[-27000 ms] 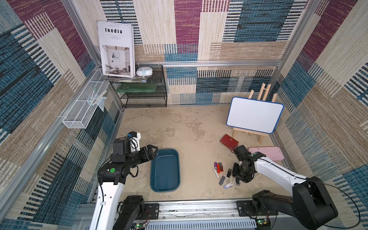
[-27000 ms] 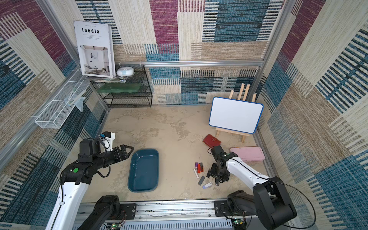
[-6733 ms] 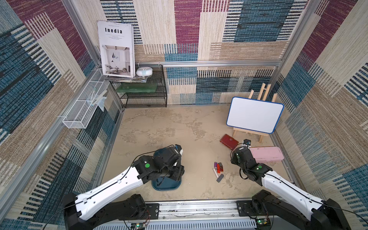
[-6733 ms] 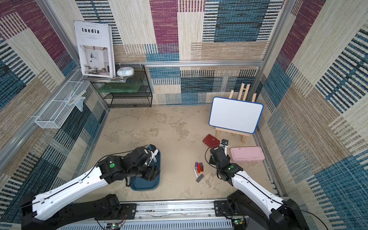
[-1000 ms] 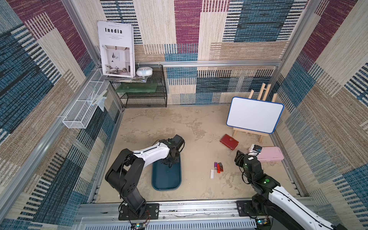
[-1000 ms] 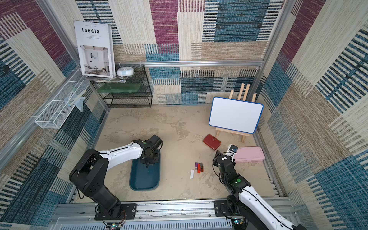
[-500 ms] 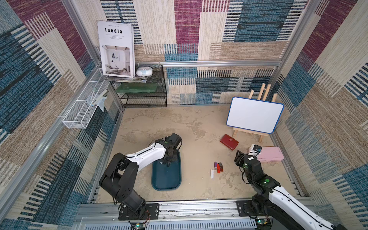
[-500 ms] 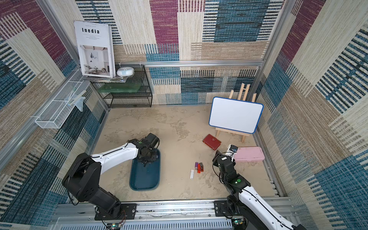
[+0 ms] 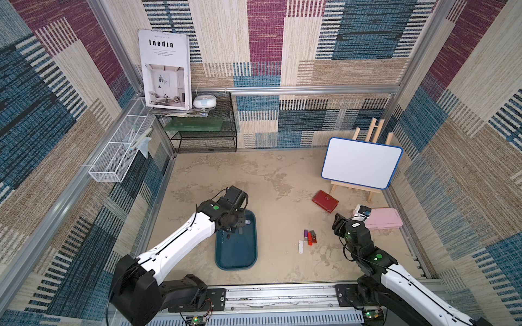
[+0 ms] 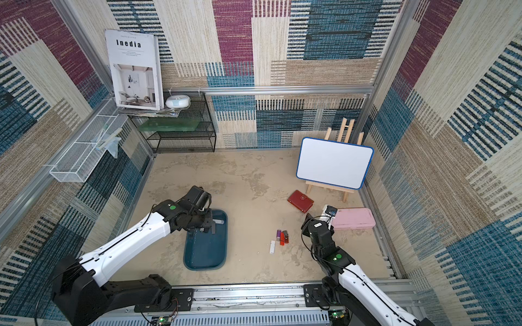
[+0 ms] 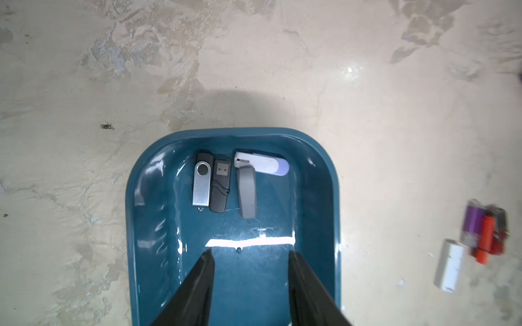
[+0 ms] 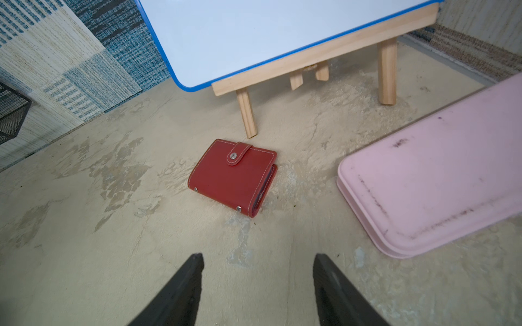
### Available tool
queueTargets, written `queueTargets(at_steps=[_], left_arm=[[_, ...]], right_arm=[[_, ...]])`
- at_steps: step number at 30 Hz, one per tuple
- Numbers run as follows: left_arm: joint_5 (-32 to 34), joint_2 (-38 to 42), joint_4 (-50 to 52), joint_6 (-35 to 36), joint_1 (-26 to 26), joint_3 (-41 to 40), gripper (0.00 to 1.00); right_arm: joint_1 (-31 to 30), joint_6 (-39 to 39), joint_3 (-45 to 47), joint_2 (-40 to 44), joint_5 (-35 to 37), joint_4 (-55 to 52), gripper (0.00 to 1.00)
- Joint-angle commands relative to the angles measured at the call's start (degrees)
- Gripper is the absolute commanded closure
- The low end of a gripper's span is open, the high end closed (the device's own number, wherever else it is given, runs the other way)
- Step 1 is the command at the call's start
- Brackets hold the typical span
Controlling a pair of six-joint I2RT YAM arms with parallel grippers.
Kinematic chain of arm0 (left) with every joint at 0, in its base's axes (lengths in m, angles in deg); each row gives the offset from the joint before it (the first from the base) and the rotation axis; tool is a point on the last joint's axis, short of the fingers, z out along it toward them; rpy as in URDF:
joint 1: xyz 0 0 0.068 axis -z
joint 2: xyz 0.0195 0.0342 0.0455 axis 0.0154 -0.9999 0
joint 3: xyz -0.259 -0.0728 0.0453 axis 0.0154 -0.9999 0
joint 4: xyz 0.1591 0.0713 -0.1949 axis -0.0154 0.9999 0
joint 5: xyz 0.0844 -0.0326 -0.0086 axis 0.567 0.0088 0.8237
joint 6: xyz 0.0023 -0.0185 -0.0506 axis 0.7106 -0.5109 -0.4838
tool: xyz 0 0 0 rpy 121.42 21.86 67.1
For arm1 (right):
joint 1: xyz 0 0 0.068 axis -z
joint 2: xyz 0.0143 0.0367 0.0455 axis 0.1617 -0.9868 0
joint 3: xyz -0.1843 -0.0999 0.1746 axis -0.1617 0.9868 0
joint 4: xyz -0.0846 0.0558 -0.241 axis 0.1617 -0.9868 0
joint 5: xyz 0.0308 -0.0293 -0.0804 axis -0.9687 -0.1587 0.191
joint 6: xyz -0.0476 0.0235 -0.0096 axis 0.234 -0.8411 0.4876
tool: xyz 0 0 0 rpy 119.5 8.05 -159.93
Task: Put the usb flash drive into the storage box
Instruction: Pick up the USB flash from the center of the board.
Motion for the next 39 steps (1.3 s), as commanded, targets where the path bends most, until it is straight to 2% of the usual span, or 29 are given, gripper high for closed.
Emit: queueTargets(at_steps=[1,6,11,14,20,31,39], left_arm=[[-6.3,4.84,2.76,1.05,0.05,0.0,0.52],[-8.55,14.0,8.03,4.1,0.05,0.79,0.51],[-6.7,22.12,10.96,6.72,0.04,-0.38,0.42],[-10.54,24.78,7.83,7.71,0.05,-2.04,0.41],[-10.66,24.1,7.25,7.5,-0.04,-2.68,0.39],[-9.93,24.25,7.11,7.24,-0.04,-3.05,0.38],[-9.01,25.42,7.15,6.86,-0.04,-3.25,0.38]], right_arm=[[-0.06,1.56,-0.95,-0.79,-2.68,1.5,0.32],[-0.02,3.32,-7.67,-5.89,-14.94,-4.89,0.36],[-3.02,-0.81,-15.5,-14.72,-24.44,-13.46,0.36],[-8.92,-3.75,-19.34,-19.93,-24.3,-18.21,0.36],[-18.33,-9.24,-24.62,-28.61,-23.57,-23.72,0.35],[-24.41,-13.39,-26.83,-37.24,-22.68,-25.59,0.39],[-26.71,-14.41,-29.42,-44.64,-21.14,-28.37,0.44]])
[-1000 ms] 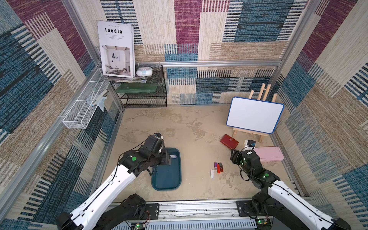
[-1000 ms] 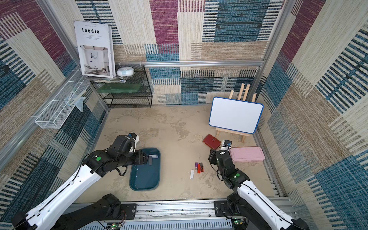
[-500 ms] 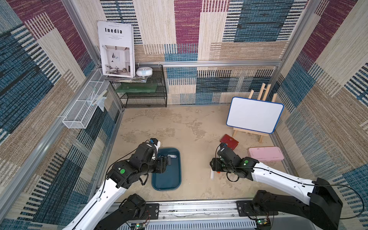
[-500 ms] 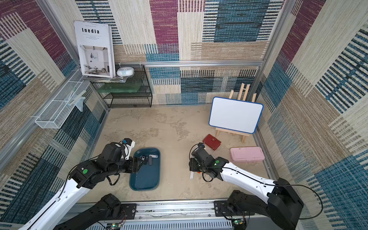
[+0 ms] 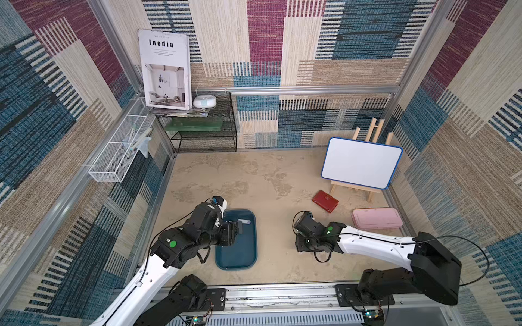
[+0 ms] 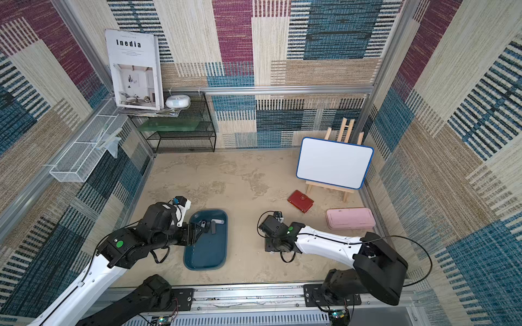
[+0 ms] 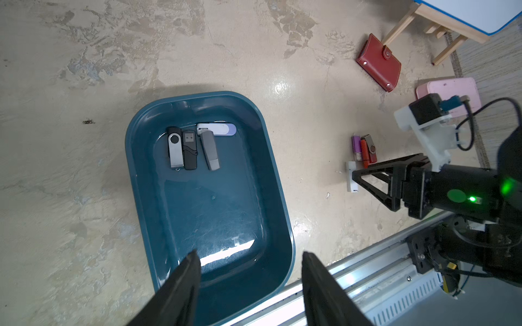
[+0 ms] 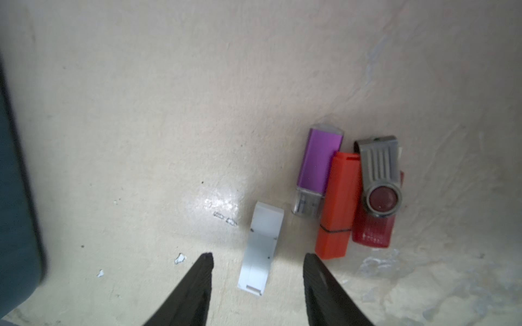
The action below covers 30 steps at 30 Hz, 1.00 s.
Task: Put the usb flash drive into the storage box
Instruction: Pick up the USB flash from the center of the board.
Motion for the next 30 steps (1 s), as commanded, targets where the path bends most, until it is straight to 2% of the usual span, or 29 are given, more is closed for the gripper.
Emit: queueTargets(at_steps=[1,10,15,25,30], left_arm=[[0.78,0.41,-0.88,0.03,-0.06,-0.06,0.38],[0.95,0.21,-0.87,0.02,-0.06,-0.13,0.38],[0.87,0.14,-0.89,0.0,-0.06,-0.1,0.38],[1.22,0.21,-0.85,-0.06,-0.06,-0.14,0.38],[1.48,0.27,-0.92,-0.09,-0.06,-0.09,0.38]], right_arm=[[-0.57,-0.8,-1.73,-2.69,1.33,-3.12,0.44],[-2.62,-0.58,-4.27,-9.72,1.93,-3.12,0.51],[-3.24,-0.31,-4.79,-11.39,2.17,-3.8,0.61],[-3.6,0.04,-4.94,-10.11,2.03,-2.68,0.8],[-3.69,0.72,-6.48,-7.92,1.75,-2.81,0.81]])
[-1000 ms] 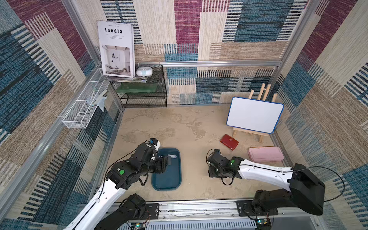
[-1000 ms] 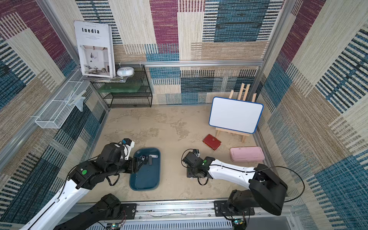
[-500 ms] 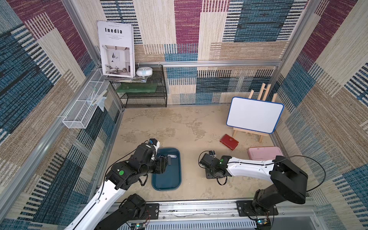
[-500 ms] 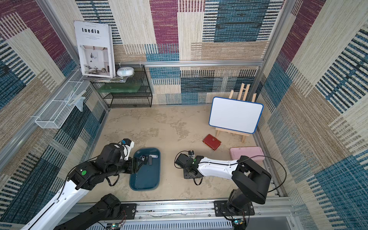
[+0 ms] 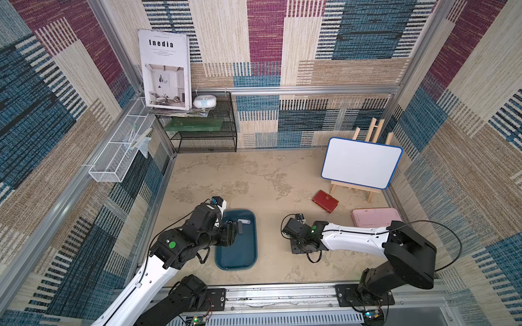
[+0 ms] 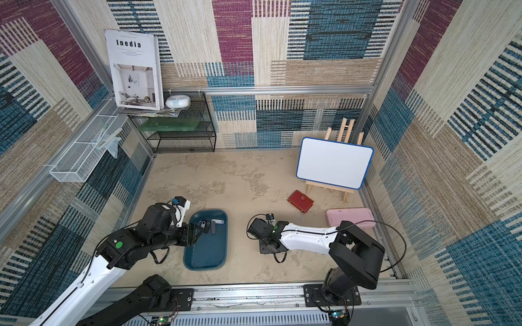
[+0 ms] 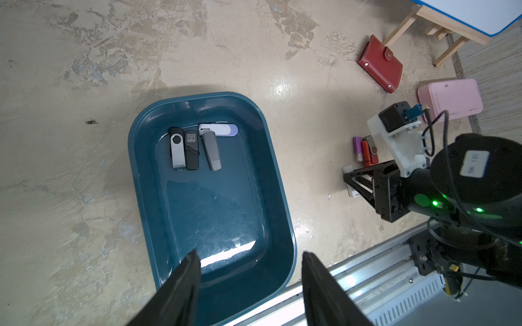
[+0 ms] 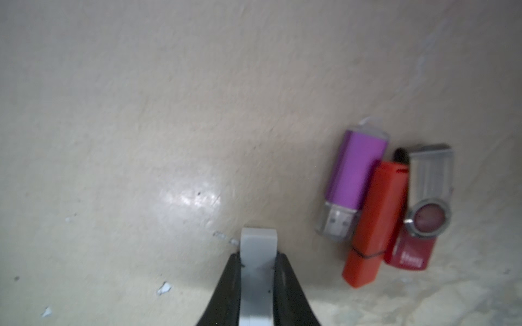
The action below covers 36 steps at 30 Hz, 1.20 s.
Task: Put the usb flash drive into the storage box
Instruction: Pick up the USB flash from the center of the board, then place the USB flash in the storage box.
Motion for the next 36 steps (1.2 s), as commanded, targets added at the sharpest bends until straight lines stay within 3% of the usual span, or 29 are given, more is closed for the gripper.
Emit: queueTargets(at_steps=[1,9,14,19,36], left_arm=[[1.16,0.05,-0.83,-0.13,-0.06,0.03,0.38],[4.15,0.6,0.11,-0.82,-0.15,0.47,0.38],[7.54,0.43,1.62,-1.73,-0.8,1.07,0.38],[9.82,1.07,2.48,-2.49,-3.4,1.44,0.39],[12.67,4.43,3.2,-3.73,-7.56,1.35,0.39]], right_arm=[[-0.06,0.79,-1.56,1.64,-1.18,-0.43,0.81],[-0.93,2.09,-8.56,5.02,-6.1,1.28,0.82],[-2.12,1.85,-15.91,2.68,-9.49,4.23,0.82],[-3.26,0.91,-23.13,-4.28,-13.9,8.43,0.82],[-7.51,-4.0,-41.97,-30.1,-17.25,13.71,0.81]])
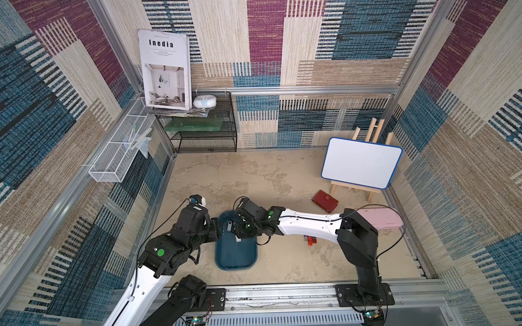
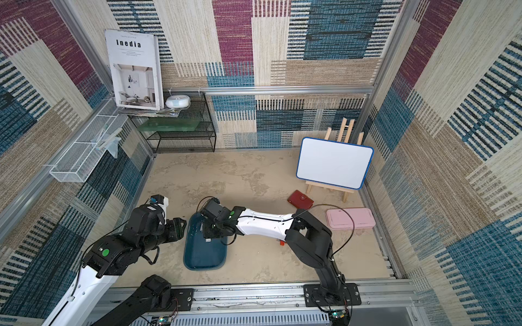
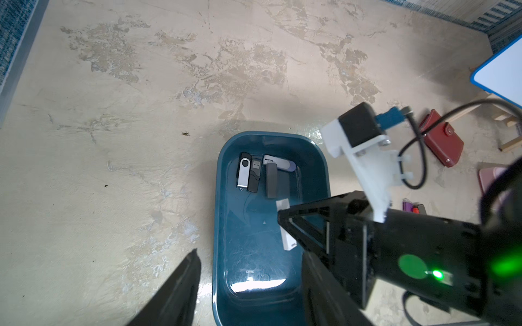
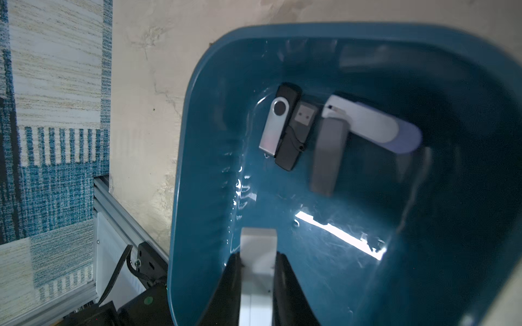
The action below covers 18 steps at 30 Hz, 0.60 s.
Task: Put the usb flash drive into the storage box
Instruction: Place the USB flash in the storage box.
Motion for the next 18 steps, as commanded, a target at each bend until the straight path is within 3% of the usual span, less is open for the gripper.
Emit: queueTargets(at_steps=[1,18], left_arm=[[1.07,0.16,0.2,-0.37,-0.48,0.23,0.39],[0.14,-0.44,0.02,-0.19,-0.85,0.14,0.39]], right_arm=[[-0.59,-1.7,-2.72,-3.17,-1.2,1.72,0.8],[-2.76,-4.71,-7.09,-11.17,-2.34,3.55,0.73]])
